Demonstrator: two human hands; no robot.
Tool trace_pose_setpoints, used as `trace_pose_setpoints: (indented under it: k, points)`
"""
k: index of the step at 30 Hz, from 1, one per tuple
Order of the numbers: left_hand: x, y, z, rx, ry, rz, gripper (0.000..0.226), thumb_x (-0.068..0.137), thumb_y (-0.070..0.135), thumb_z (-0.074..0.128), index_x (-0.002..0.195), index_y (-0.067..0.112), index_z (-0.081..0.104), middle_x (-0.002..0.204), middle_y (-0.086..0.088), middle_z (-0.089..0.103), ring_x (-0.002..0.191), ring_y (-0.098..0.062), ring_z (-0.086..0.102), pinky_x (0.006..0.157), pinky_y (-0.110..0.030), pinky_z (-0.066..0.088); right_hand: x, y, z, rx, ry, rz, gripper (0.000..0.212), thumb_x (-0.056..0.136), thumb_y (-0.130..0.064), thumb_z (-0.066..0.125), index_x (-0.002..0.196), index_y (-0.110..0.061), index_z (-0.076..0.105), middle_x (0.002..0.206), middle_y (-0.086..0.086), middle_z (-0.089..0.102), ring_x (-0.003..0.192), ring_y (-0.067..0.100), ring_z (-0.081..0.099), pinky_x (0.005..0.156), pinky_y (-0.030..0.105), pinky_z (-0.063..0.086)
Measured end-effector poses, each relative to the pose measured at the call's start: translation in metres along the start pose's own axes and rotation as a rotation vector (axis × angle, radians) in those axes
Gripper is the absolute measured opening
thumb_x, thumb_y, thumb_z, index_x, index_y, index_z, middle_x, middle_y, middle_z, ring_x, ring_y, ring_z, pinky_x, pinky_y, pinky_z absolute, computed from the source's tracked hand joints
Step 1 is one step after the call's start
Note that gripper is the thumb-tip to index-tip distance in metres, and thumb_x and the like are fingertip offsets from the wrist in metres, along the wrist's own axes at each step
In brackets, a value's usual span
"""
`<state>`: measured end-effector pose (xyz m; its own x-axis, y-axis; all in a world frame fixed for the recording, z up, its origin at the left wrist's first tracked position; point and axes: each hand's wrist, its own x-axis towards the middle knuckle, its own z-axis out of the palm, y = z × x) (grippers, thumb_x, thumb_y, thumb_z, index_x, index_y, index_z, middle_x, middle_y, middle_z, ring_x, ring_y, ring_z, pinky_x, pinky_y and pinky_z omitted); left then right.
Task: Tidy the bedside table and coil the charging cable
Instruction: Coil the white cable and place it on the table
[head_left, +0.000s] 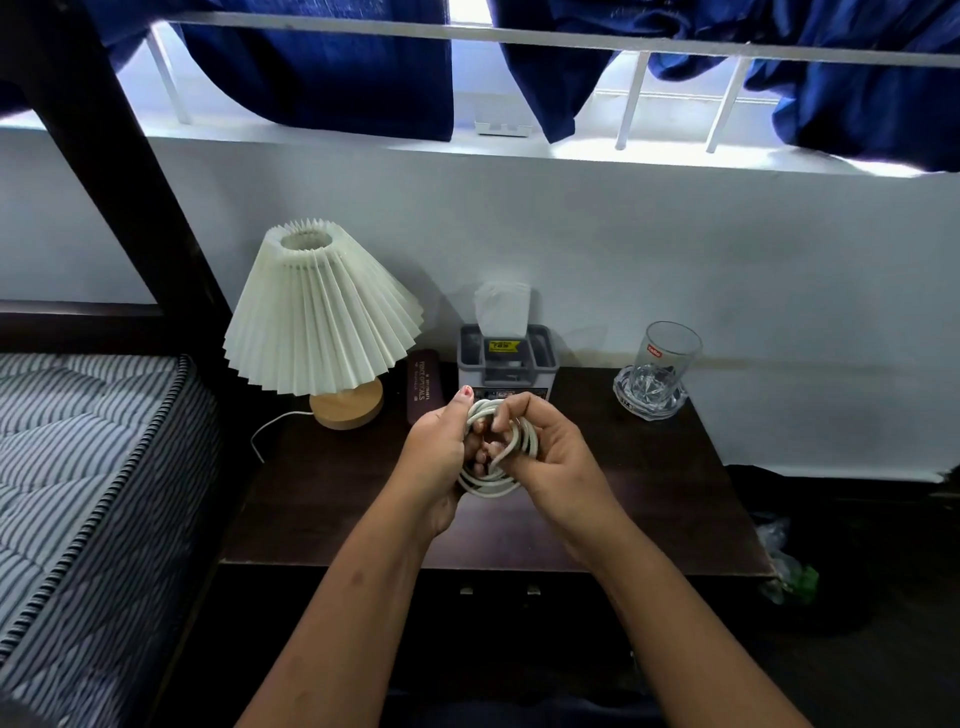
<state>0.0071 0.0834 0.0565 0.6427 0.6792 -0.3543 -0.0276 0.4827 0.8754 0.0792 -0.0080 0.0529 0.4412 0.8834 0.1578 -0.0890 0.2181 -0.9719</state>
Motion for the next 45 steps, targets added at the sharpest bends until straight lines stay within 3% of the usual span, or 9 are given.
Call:
trace_pose_setpoints:
  k: [3,7,13,19,27,31,34,37,45]
  points:
    - [0.001,0.0,0.0,-0.038,-0.011,-0.036,0.039,0.094,0.036,0.046,0.069,0.009,0.059,0.054,-0.005,0.05,0.049,-0.014,0.047,0.047,-0.024,0.041,-0.001,0.0,0.0,-0.217,0.065,-0.072,0.026,0.079,0.006,0.062,0.088,-0.018,0.068,0.088,0.004,0.067,0.083,0.017,0.064,0.082,0.037,0.055]
    - [0.001,0.001,0.0,-0.102,-0.013,-0.064,0.044,0.092,0.042,0.048,0.064,0.009,0.054,0.038,0.002,0.042,0.032,-0.007,0.041,0.032,-0.014,0.037,-0.001,-0.005,-0.006,-0.368,0.158,-0.089,0.011,0.083,-0.02,0.065,0.09,-0.019,0.073,0.107,0.017,0.058,0.106,0.021,0.057,0.097,0.035,0.048]
    - [-0.002,0.005,0.002,-0.039,-0.137,-0.017,0.065,0.063,0.066,0.058,0.081,0.003,0.059,0.052,0.001,0.052,0.042,-0.008,0.047,0.037,-0.016,0.041,-0.005,-0.011,0.008,0.106,0.187,-0.039,0.036,0.078,-0.04,0.055,0.088,-0.006,0.062,0.088,0.003,0.064,0.075,0.011,0.06,0.064,0.027,0.053]
    - [-0.002,0.005,0.005,0.069,-0.167,0.07,0.046,0.065,0.06,0.063,0.062,0.014,0.062,0.044,0.007,0.051,0.039,-0.006,0.046,0.039,-0.016,0.041,-0.003,-0.009,0.009,0.223,0.186,-0.034,0.041,0.065,-0.055,0.066,0.074,-0.015,0.063,0.078,-0.009,0.068,0.075,0.01,0.06,0.073,0.034,0.048]
    - [0.001,0.001,0.003,0.185,-0.081,0.139,0.047,0.082,0.052,0.056,0.055,0.013,0.056,0.04,0.002,0.047,0.031,-0.007,0.041,0.036,-0.015,0.036,-0.003,-0.014,-0.006,0.089,0.012,0.002,0.059,0.053,-0.063,0.077,0.067,-0.009,0.056,0.102,0.002,0.057,0.098,0.027,0.047,0.086,0.048,0.04]
    - [0.003,0.0,0.0,0.175,-0.035,0.105,0.047,0.082,0.053,0.054,0.057,0.014,0.055,0.037,0.006,0.05,0.033,-0.005,0.042,0.037,-0.015,0.037,-0.002,-0.018,-0.007,0.314,-0.067,0.156,0.048,0.08,-0.059,0.044,0.065,-0.017,0.061,0.109,-0.001,0.066,0.086,0.014,0.062,0.083,0.038,0.051]
    - [0.005,-0.003,-0.004,0.136,-0.007,0.025,0.045,0.083,0.055,0.052,0.061,0.016,0.055,0.038,0.007,0.048,0.038,-0.008,0.044,0.039,-0.017,0.04,0.0,-0.016,-0.012,0.443,0.085,0.336,0.062,0.087,-0.063,0.022,0.073,-0.018,0.062,0.114,0.001,0.069,0.074,0.015,0.065,0.076,0.035,0.05]
    - [0.005,-0.007,-0.002,0.108,-0.016,-0.04,0.048,0.079,0.061,0.052,0.062,0.016,0.051,0.036,0.008,0.041,0.044,-0.011,0.042,0.046,-0.02,0.041,0.002,-0.011,-0.021,0.481,0.292,0.411,0.056,0.091,-0.061,0.025,0.076,-0.022,0.061,0.083,-0.002,0.074,0.065,0.018,0.069,0.071,0.033,0.049]
    - [-0.002,-0.008,0.005,0.007,-0.497,-0.079,0.037,0.075,0.05,0.056,0.068,0.014,0.053,0.039,0.009,0.041,0.038,-0.004,0.038,0.049,-0.014,0.039,0.011,0.01,-0.029,0.288,0.699,0.528,0.034,0.098,-0.038,0.036,0.086,-0.01,0.05,0.068,0.006,0.055,0.037,0.01,0.058,0.045,0.025,0.05]
